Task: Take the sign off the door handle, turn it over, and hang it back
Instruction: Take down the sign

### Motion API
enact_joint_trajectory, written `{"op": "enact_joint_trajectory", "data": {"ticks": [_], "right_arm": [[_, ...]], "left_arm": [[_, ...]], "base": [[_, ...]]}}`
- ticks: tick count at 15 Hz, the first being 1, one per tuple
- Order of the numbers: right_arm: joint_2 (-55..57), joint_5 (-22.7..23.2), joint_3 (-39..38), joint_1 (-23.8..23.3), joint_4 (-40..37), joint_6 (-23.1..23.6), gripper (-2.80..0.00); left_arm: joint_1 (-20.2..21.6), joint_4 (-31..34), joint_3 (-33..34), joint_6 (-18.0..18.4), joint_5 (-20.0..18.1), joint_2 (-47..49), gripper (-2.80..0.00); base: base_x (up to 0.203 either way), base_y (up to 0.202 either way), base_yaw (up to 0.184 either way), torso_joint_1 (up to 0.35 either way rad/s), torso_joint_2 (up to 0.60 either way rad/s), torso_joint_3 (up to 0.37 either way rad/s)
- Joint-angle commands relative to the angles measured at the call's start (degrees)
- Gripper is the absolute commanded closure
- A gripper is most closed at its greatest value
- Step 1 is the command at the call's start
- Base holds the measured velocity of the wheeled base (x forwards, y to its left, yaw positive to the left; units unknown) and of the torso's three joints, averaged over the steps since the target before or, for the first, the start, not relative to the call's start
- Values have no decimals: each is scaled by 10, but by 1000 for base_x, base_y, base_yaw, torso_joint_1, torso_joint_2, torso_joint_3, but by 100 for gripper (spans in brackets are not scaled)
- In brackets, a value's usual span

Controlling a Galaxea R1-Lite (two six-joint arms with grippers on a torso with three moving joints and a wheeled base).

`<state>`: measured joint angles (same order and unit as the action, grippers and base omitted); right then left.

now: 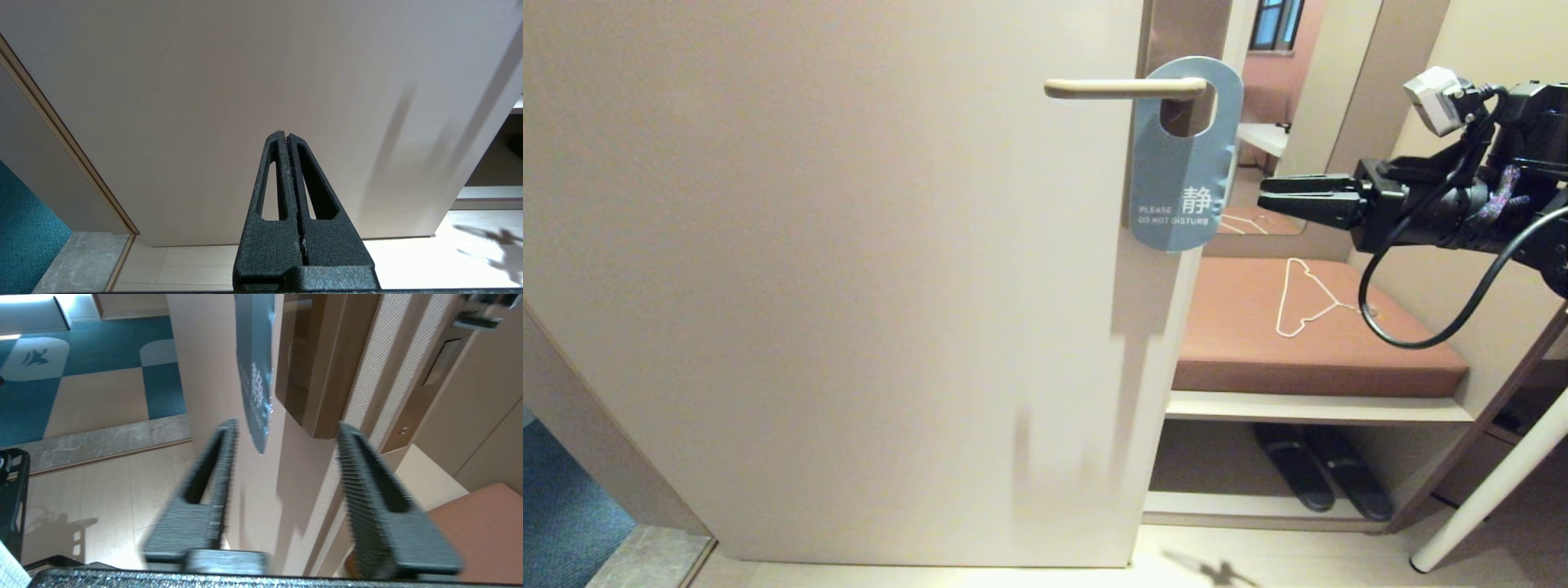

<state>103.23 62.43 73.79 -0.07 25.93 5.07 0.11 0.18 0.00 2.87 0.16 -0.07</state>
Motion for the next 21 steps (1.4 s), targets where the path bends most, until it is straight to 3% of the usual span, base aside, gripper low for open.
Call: {"op": "enact_joint_trajectory", "data": {"ticks": [1,15,21], "right_arm": [[6,5,0,3,2,0,-280],[36,6,44,67,2,-8,-280],[65,28,95,93,2,-58,-280]], "left_arm": [[0,0,0,0,0,1,0],[0,0,0,0,0,1,0],[0,0,0,0,0,1,0]], "base": [[0,0,0,0,0,0],[0,0,0,0,0,0],[0,0,0,0,0,0]]}}
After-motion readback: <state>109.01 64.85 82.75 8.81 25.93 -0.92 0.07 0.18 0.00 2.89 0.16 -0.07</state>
